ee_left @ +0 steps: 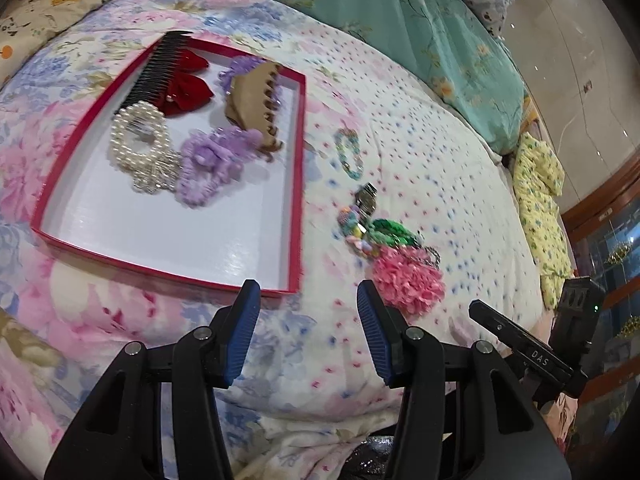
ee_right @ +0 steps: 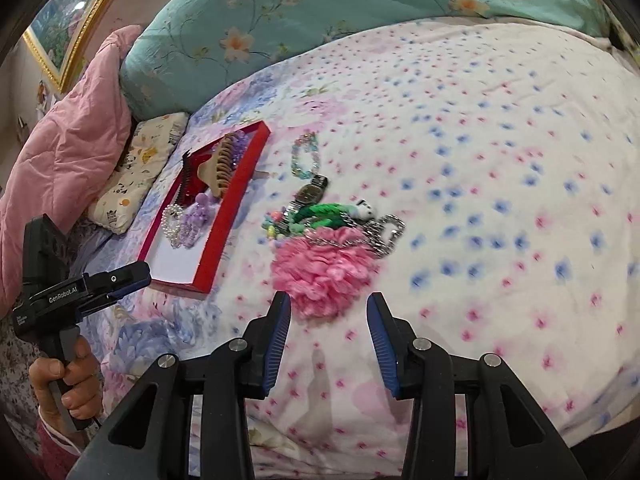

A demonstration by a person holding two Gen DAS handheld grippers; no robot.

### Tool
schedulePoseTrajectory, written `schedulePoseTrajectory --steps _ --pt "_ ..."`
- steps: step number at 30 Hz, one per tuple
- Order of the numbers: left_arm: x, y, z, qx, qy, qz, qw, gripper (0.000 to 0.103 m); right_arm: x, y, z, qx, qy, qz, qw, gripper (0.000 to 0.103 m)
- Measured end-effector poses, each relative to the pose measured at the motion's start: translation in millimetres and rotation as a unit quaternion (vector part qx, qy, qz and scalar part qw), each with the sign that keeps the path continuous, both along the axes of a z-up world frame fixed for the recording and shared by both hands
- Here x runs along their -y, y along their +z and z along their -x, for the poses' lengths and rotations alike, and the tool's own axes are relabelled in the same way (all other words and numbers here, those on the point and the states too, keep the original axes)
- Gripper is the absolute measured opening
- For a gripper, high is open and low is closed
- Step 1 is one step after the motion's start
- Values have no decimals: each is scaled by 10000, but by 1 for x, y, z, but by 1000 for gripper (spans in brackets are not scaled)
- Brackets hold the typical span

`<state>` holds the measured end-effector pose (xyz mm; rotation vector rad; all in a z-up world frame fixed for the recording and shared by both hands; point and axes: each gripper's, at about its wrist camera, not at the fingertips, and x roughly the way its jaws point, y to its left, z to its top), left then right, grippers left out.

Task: Organize jewelry
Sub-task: 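Open both tools and withdraw them from the tray toward the jewelry pile, then grasp the pink flower scrunchie with the left tool while the right tool grasps the silver chain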

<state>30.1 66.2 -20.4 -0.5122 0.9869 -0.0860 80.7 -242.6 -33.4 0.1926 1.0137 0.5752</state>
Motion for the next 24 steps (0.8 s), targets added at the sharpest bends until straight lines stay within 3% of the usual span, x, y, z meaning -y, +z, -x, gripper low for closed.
schedulePoseTrajectory --steps 21,24 --pt "85 -17 -32 -291 -955 194 9948 49 15 -9 -17 -8 -173 -115 9998 42" --pt "94 -20 -40 -323 -1048 165 9938 57 15 -15 -27 -43 -224 -59 9997 42"
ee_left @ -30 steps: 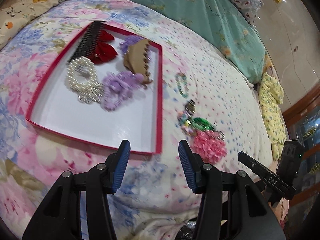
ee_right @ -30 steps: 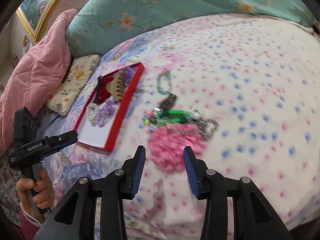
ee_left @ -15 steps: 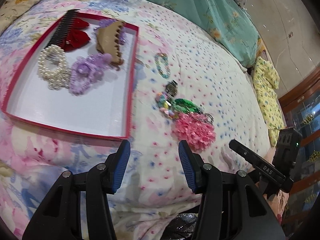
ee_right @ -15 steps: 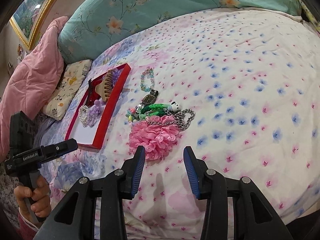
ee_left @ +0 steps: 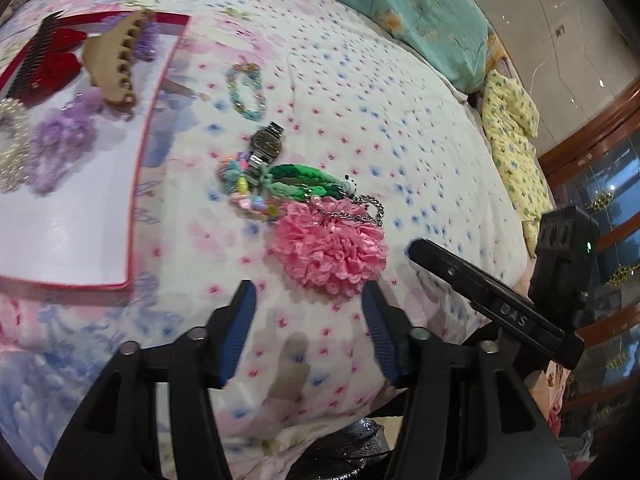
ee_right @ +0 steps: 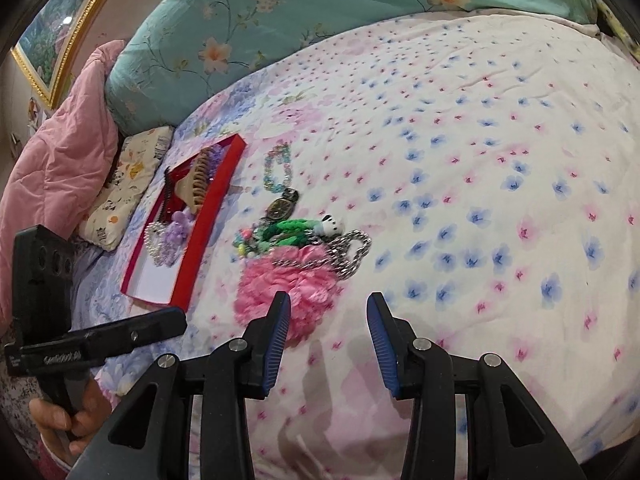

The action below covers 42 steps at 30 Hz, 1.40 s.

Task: Organize jewelry
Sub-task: 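Grasp the pink flower scrunchie with the left tool while the right tool grasps the silver chain, then carry the pink scrunchie and silver chain over the tray with both tools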

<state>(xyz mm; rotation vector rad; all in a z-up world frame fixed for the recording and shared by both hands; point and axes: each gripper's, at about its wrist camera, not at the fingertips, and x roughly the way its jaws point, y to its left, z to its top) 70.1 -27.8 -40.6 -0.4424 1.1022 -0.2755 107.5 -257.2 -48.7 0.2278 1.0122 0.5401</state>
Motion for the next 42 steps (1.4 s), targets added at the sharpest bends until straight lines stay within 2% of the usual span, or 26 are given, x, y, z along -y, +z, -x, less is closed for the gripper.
schedulePoseTrajectory --steps 6,13,14,15,16,20,23,24,30,42 --pt "8 -9 -9 -99 -98 23 9999 57 -11 -15 -28 -93 -34 189 9998 41" --pt "15 -24 -24 -257 -155 41 9995 57 -31 -25 -46 52 201 480 9986 39" --pt "16 -27 -26 -279 -167 48 9995 57 -34 -25 -45 121 252 595 9978 35" --pt "17 -30 -30 -307 -182 56 9993 57 -35 -26 -43 178 266 699 9970 19" --pt "19 -34 -33 -336 -194 57 9992 57 -35 -27 -44 167 261 714 9970 13" --pt "26 -42 -41 -335 -284 109 9990 56 -17 -31 -53 -212 148 61 9996 5" --pt "34 -42 -42 -289 -488 105 9983 20 -9 -28 -51 -235 33 -104 9997 5" --pt "34 -40 -40 -241 -518 73 9983 19 -8 -26 -50 -228 14 -144 9996 5" --pt "23 -16 -20 81 -540 -50 9985 13 2 5 -42 78 -112 -443 9989 5" --pt "-36 39 33 679 51 -48 9977 13 -1 94 -14 1019 -62 -882 9909 5"
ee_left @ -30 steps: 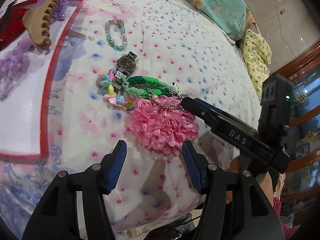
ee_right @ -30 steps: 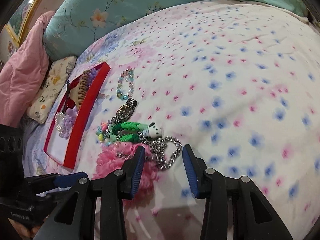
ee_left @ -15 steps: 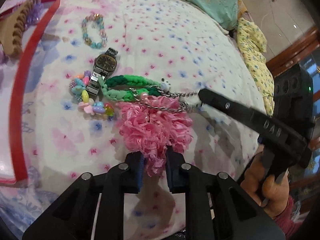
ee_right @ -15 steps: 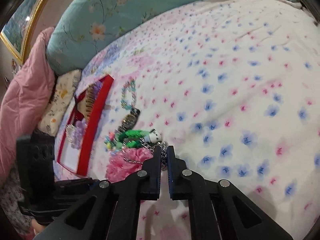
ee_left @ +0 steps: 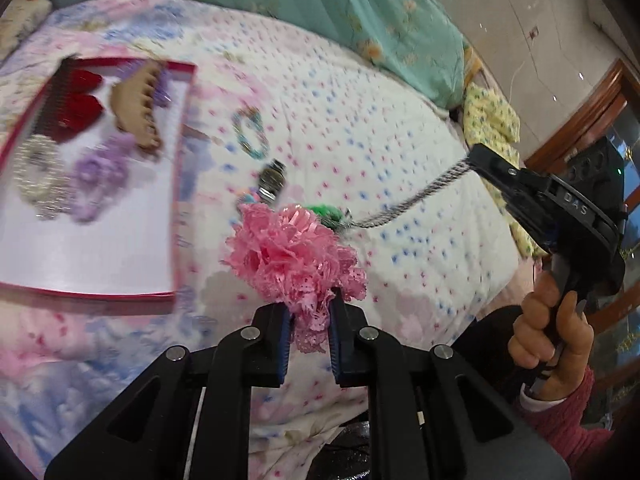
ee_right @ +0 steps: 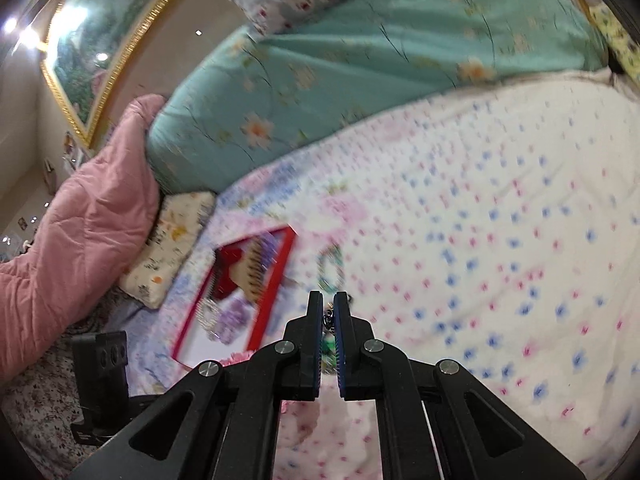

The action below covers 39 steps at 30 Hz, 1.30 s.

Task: Organize jewelry
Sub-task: 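Carry the pink scrunchie and silver chain over the tray with both tools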

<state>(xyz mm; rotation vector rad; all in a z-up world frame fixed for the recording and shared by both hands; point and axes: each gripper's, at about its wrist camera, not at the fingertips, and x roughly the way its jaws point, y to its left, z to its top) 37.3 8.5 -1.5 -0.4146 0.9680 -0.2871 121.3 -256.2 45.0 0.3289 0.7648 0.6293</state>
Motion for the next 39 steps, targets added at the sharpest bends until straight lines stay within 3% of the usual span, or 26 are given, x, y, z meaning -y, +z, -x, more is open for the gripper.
schedulePoseTrajectory --steps 10,17,26,39 --pt "-34 12 13 181 469 45 9987 13 -17 60 16 638 190 -284 9974 5" --pt "-65 26 25 361 854 -30 9957 13 -53 92 20 965 556 -395 9930 5" --pt "-121 34 32 497 1448 -115 9882 13 -102 104 23 1016 991 -619 9879 5" --pt "-174 9 37 265 1960 -38 9802 13 -191 107 27 1045 1737 -577 9775 5"
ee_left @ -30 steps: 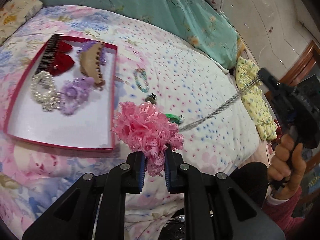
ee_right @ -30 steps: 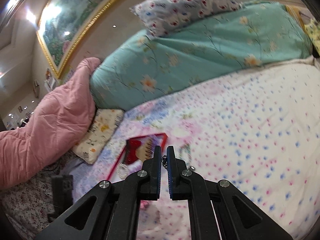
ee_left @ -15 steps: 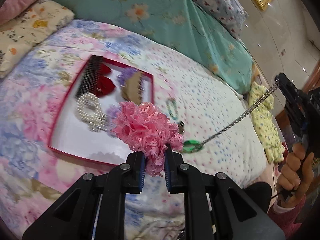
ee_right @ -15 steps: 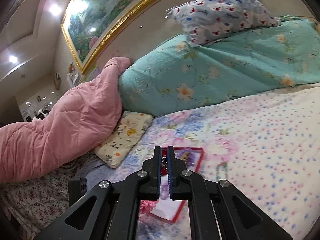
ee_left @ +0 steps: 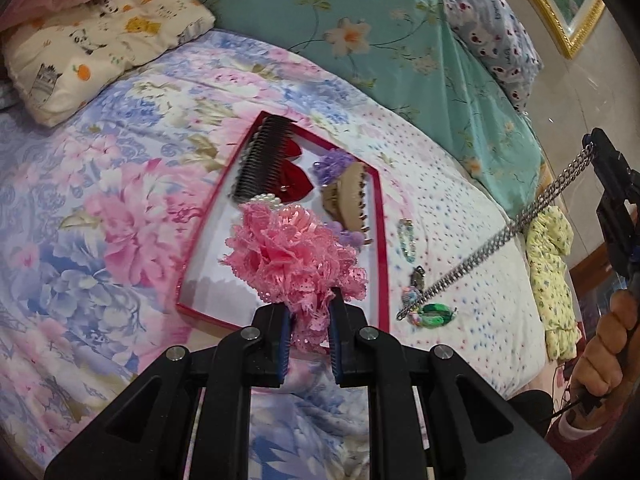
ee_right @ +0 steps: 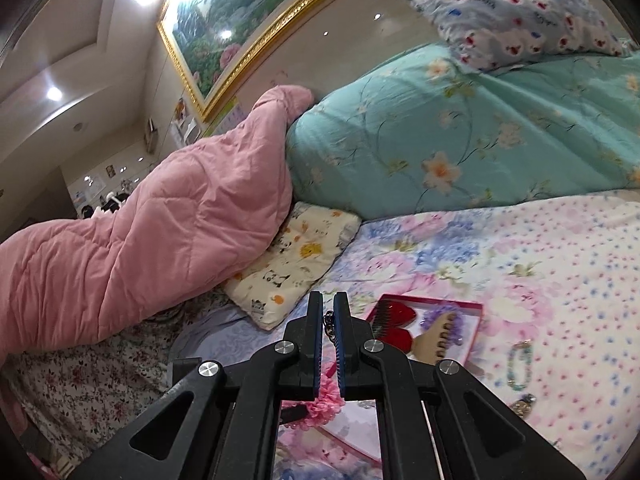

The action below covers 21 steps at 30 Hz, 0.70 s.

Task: Organize jewelry
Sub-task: 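Carry the pink scrunchie and silver chain over the tray with both tools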

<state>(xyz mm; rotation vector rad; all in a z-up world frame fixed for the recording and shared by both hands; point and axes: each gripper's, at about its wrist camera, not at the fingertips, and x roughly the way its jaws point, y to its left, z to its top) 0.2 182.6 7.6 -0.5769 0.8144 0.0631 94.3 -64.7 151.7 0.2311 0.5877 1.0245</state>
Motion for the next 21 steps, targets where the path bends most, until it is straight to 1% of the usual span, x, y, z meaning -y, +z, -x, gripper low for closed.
schedulePoseTrajectory --steps 10,17,21 --pt "-15 -20 -18 -181 20 94 9998 13 -28 -27 -11 -230 156 234 9993 5" --pt "-17 -33 -34 -298 25 25 9995 13 -40 -65 -22 -559 151 514 9970 5" --pt "-17 -38 -40 -338 45 -17 9994 13 -44 -99 -32 -903 129 709 9933 5"
